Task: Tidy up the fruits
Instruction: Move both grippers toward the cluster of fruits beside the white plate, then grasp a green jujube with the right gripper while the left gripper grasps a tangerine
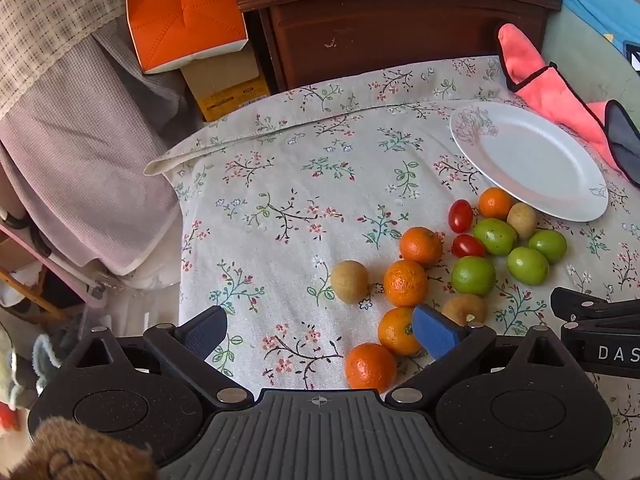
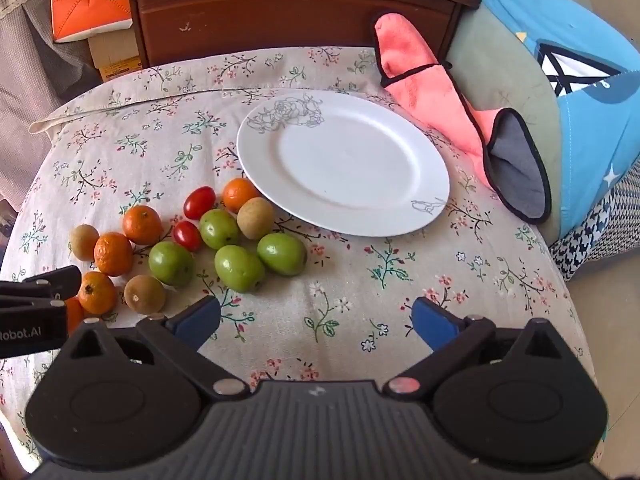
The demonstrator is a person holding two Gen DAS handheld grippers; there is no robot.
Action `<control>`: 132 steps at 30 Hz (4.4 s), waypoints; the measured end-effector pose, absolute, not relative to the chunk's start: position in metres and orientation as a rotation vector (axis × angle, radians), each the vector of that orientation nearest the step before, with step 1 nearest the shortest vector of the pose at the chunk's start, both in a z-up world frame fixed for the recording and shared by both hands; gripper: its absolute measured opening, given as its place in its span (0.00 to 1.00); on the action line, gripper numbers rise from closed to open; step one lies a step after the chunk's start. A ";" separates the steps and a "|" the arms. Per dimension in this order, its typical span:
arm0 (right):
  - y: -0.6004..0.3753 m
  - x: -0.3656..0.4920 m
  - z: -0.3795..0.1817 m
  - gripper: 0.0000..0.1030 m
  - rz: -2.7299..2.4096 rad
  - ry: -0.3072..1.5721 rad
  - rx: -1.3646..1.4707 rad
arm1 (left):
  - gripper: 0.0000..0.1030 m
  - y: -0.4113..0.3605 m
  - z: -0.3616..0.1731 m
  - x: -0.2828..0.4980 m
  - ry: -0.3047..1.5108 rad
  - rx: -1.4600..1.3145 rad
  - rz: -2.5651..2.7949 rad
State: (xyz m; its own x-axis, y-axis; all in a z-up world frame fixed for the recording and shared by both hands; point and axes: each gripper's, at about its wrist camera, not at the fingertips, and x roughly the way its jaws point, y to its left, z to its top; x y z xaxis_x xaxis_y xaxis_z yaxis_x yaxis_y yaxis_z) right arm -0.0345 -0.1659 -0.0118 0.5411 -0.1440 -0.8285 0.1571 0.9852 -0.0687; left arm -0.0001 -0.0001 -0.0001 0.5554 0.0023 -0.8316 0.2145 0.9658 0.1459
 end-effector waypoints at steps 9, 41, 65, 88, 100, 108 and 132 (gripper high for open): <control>-0.168 -0.035 -0.015 0.98 -0.192 0.980 0.020 | 0.97 -0.005 -0.004 0.001 0.985 0.242 -0.121; -0.163 -0.036 -0.016 0.98 -0.180 0.966 -0.025 | 0.97 -0.005 -0.001 -0.002 0.973 0.221 -0.130; -0.157 -0.039 -0.012 0.99 -0.205 0.899 -0.098 | 0.97 -0.008 -0.002 -0.005 0.973 0.252 -0.118; -0.192 -0.053 -0.011 0.90 0.050 0.871 0.072 | 0.96 0.050 0.012 0.012 1.000 0.016 -0.104; -0.208 -0.053 -0.019 0.66 0.145 0.868 0.174 | 0.95 0.048 0.001 -0.004 0.983 0.073 -0.249; -0.201 -0.050 -0.022 0.54 0.192 0.867 0.206 | 0.89 0.021 -0.019 -0.025 0.986 0.210 -0.371; -0.183 -0.021 -0.041 0.31 0.151 0.862 0.217 | 0.39 0.017 -0.035 -0.024 0.951 0.145 -0.372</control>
State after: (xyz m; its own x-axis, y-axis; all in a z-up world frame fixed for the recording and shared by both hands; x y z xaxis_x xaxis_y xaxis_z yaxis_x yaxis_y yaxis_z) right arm -0.0210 -0.1825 -0.0411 0.6427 0.2185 -0.7343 -0.0437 0.9674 0.2496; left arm -0.0241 0.0174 -0.0348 0.5230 -0.2465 -0.8159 0.3728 0.9270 -0.0411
